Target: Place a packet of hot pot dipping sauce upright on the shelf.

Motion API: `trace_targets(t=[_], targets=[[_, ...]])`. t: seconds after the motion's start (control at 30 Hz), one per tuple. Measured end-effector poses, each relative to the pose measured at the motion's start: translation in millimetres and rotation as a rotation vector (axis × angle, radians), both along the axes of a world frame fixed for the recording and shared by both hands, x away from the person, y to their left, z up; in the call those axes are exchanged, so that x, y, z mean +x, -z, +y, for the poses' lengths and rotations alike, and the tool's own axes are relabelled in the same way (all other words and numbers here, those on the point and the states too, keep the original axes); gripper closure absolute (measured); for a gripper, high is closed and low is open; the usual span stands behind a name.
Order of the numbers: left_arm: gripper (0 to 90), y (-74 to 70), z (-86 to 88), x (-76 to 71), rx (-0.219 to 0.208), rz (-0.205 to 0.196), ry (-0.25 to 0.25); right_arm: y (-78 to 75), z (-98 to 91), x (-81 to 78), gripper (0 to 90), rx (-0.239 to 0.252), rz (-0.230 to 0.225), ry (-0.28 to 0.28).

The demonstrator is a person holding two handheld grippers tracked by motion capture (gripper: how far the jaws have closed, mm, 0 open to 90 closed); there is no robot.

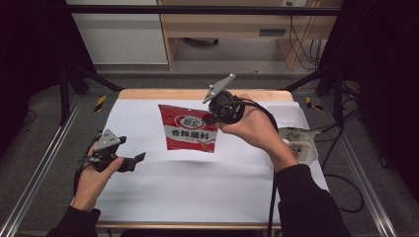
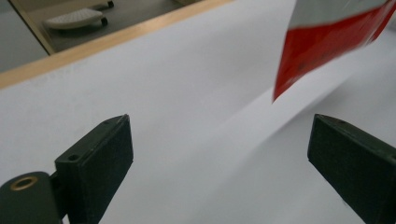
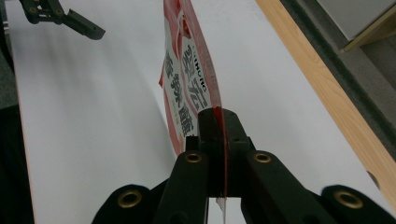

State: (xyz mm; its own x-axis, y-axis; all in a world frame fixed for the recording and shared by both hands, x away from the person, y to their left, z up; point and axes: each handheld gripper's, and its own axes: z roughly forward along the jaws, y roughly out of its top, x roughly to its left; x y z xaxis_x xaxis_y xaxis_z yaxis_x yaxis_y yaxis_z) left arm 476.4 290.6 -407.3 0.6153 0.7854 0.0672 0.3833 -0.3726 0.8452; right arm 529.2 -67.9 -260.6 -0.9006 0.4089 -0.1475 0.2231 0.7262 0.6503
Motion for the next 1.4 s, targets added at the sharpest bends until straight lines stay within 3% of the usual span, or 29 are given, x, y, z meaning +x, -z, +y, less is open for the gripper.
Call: trace_targets(t=[0.1, 0.23, 0.43, 0.93, 1.13, 1.4], targets=[[6.9, 9.8, 2.4, 0.0, -0.016, 0.005, -0.027, -7.4, -8.9, 0.5, 89.7, -0.021, -0.011, -0.007], [6.9, 19.8, 3.1, -1.9, 0.002, 0.007, -0.041, -16.7, -23.9, 1.4, 89.7, -0.034, -0.02, -0.005], [6.7, 29.8, -0.8, -8.0, 0.05, -0.009, -0.05, -25.7, -53.8, 5.4, 89.7, 0.003, -0.031, 0.042], [6.5, 36.9, 2.0, -21.0, 0.055, -0.002, -0.063, -50.1, -106.7, 17.7, 89.6, 0.068, -0.067, 0.157], [6.5, 35.9, 0.1, -21.1, 0.064, -0.011, -0.063, -58.4, -125.2, 22.8, 89.7, 0.065, -0.083, 0.202], [6.5, 36.5, -2.4, -19.9, 0.074, -0.006, -0.057, -64.5, -152.7, 26.6, 89.7, 0.097, -0.098, 0.265]])
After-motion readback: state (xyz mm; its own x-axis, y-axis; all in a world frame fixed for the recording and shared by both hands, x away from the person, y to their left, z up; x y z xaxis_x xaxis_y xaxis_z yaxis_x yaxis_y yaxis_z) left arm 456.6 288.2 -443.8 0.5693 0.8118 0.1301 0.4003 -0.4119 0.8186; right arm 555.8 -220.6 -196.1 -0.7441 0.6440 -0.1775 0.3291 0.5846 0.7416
